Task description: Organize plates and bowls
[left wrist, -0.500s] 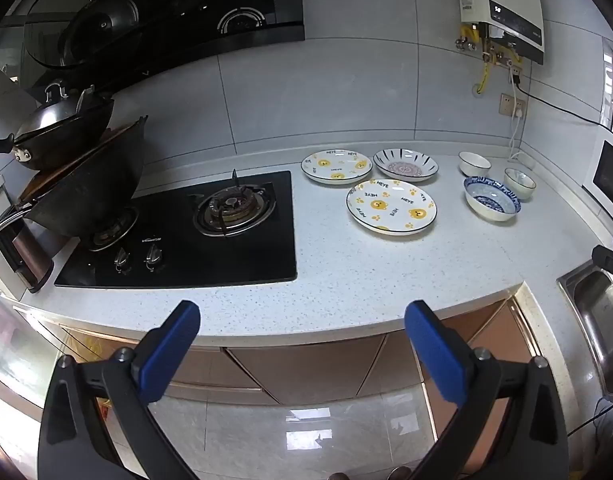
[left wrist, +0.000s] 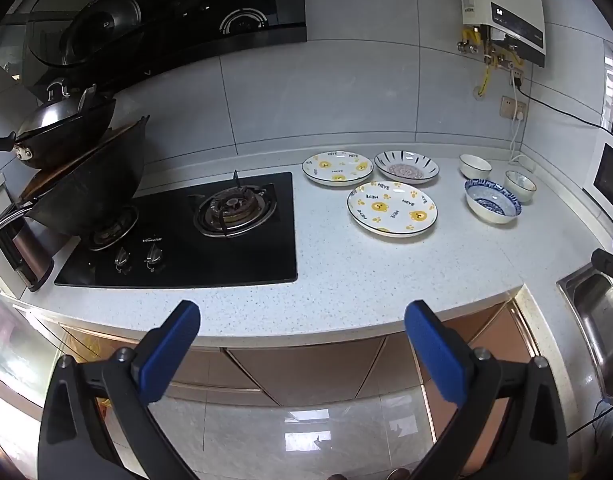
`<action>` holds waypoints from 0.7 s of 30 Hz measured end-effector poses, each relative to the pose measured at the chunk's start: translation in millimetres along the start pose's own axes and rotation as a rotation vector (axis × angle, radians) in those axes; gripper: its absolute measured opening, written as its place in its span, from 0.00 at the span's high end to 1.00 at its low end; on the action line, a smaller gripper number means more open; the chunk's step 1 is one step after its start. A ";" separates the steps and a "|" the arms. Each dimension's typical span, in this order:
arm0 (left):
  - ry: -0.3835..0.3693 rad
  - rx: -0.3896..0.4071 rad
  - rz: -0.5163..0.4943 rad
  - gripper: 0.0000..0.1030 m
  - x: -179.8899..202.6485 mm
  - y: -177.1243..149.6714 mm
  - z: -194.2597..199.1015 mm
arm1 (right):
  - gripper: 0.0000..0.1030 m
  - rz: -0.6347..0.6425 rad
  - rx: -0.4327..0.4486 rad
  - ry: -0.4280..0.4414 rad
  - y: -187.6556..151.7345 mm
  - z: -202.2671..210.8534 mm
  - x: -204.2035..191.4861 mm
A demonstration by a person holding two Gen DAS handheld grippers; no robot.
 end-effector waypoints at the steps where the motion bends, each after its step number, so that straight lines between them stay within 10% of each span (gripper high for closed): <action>1: -0.004 -0.002 0.000 0.00 -0.8 0.5 -1.0 | 0.01 0.000 0.000 0.000 0.0 -0.1 0.0; 21: -0.004 -0.010 0.004 0.00 -5.9 0.3 -5.1 | 0.01 -0.001 -0.003 0.001 1.1 -2.3 0.1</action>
Point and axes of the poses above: each gripper's, at about its wrist camera, not at the fingertips, and z roughly against the way its jaws point, x to its right, y to its top, the point moved 10 cm from there along -z, roughly the way its jaws point, and after that the axes turned 7 degrees about y, right-handed, at the moved point
